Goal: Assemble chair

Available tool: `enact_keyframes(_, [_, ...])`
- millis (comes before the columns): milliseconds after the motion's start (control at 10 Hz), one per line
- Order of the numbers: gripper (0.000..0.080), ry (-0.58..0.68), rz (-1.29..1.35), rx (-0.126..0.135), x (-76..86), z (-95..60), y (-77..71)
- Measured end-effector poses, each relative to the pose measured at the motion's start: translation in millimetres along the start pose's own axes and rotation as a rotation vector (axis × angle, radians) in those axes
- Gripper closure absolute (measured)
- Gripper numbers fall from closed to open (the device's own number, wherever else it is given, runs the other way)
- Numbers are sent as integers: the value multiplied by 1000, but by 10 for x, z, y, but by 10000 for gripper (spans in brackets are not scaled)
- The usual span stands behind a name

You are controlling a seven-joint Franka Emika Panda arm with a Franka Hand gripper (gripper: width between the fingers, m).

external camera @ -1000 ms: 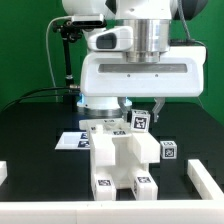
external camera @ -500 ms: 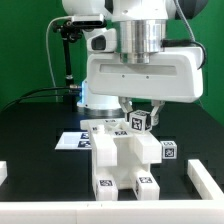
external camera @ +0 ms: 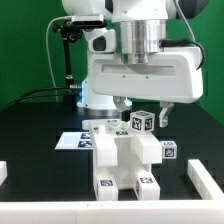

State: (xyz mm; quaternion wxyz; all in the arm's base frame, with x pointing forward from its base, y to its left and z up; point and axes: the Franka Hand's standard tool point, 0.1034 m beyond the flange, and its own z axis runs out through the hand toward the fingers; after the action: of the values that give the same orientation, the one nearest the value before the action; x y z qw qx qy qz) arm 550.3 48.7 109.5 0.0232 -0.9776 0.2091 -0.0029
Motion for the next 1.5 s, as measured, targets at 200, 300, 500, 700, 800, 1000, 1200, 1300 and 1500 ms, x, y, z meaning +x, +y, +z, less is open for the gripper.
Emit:
enact_keyframes(200, [163,-22,-299,-12,-77,35,-4])
enact_keyframes(300, [151,-6,-320,-6,-88,23,0])
enact_keyframes(500, [151,-9,-476,-9,-82,38,22])
enact_keyframes(700, [151,42,-764,-35,-21,14,11])
enact_keyframes(800, [151,40,-989,-55,-62,44,56])
enact_keyframes(1000, [178,43,-983,-57,-61,52,65])
enact_keyframes(1200, [313,43,-896,-55,-63,60,68])
enact_keyframes(1300, [449,44,-838,-53,-65,63,68])
enact_keyframes(1500, [523,46,-708,-48,-69,68,65])
